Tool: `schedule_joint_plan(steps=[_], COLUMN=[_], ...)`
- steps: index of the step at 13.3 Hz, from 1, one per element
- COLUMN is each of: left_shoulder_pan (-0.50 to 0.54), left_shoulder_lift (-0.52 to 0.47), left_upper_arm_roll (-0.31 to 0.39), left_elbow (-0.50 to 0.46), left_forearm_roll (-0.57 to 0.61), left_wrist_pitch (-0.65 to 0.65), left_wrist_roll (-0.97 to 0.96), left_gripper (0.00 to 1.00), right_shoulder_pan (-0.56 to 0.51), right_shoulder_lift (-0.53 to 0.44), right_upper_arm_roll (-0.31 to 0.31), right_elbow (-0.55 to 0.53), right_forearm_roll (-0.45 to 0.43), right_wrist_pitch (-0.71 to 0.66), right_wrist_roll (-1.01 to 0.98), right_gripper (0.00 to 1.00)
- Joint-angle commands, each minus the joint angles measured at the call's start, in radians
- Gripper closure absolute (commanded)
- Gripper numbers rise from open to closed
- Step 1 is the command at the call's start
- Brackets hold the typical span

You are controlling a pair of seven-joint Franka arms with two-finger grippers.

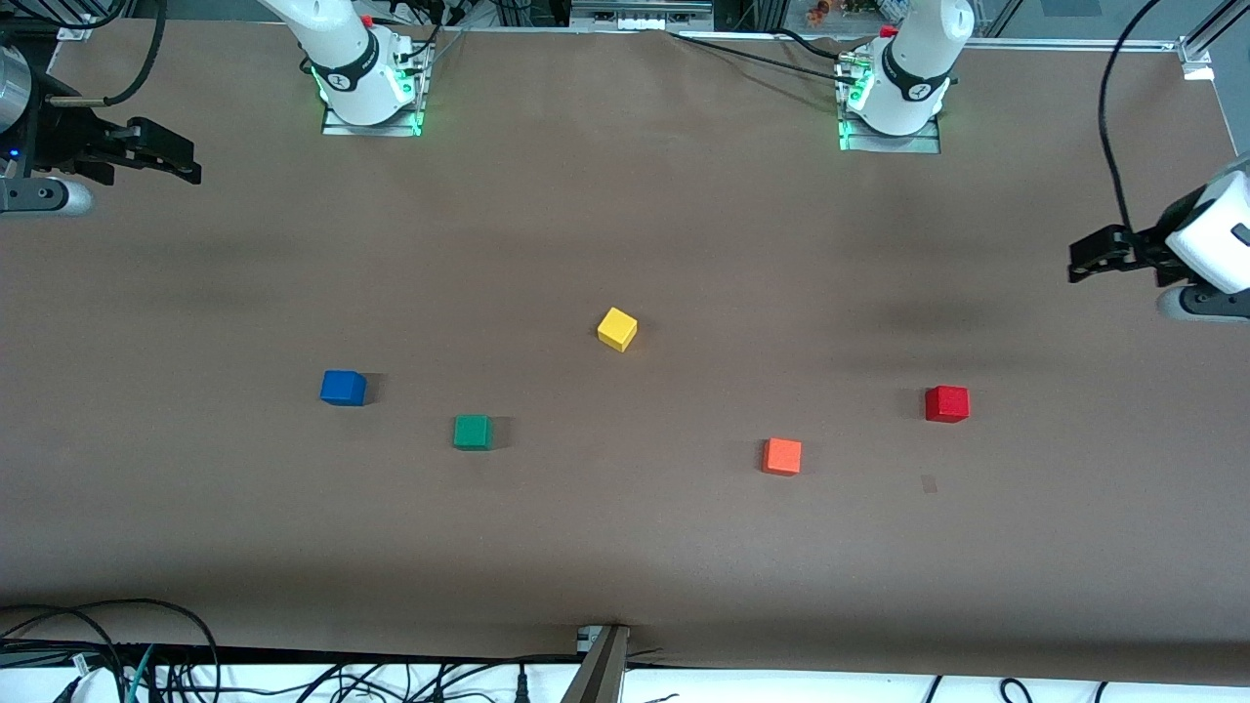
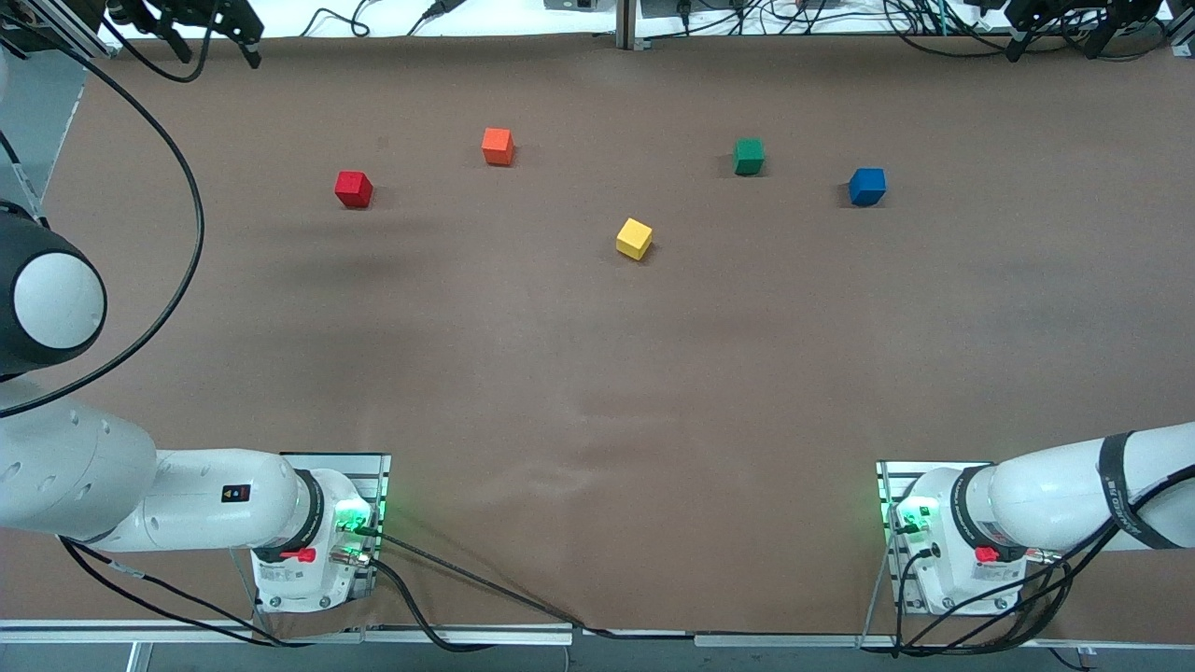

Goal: Pass red block to right arm, stack on blue

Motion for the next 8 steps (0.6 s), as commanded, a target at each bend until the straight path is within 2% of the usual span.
schedule_joint_plan(steps=[1, 4, 6, 8], left_shoulder_pan=[0.007, 0.013, 0.071, 0.148], left_shoulder_lift=[0.017, 0.076, 0.145, 0.205], left_upper_arm_roll=[-0.016, 0.001, 0.013, 0.012], left_elbow=[0.065, 0.143, 0.224, 0.245], left_forearm_roll=[0.155, 0.267, 0.283, 0.272], left_wrist_pitch=[-0.020, -0.011, 0.013, 0.111], left_wrist_roll=[0.106, 0.418, 0.601, 0.848], left_gripper=[0.00, 0.00, 0.00, 0.00], right_shoulder_pan=[-0.005, -0.005, -0.006, -0.008], right_shoulder_lift=[0.007, 0.007, 0.007, 0.007], right_upper_arm_roll=[0.002, 0.000, 0.000, -0.001], right_elbow=[0.020, 0.020, 0.020, 0.020], right_forearm_roll=[0.019, 0.019, 0.017, 0.019], right_wrist_pitch=[-0.005, -0.005, -0.005, -0.005], right_wrist_roll=[-0.004, -0.004, -0.005, -0.005], right_gripper=[0.00, 0.00, 0.00, 0.00])
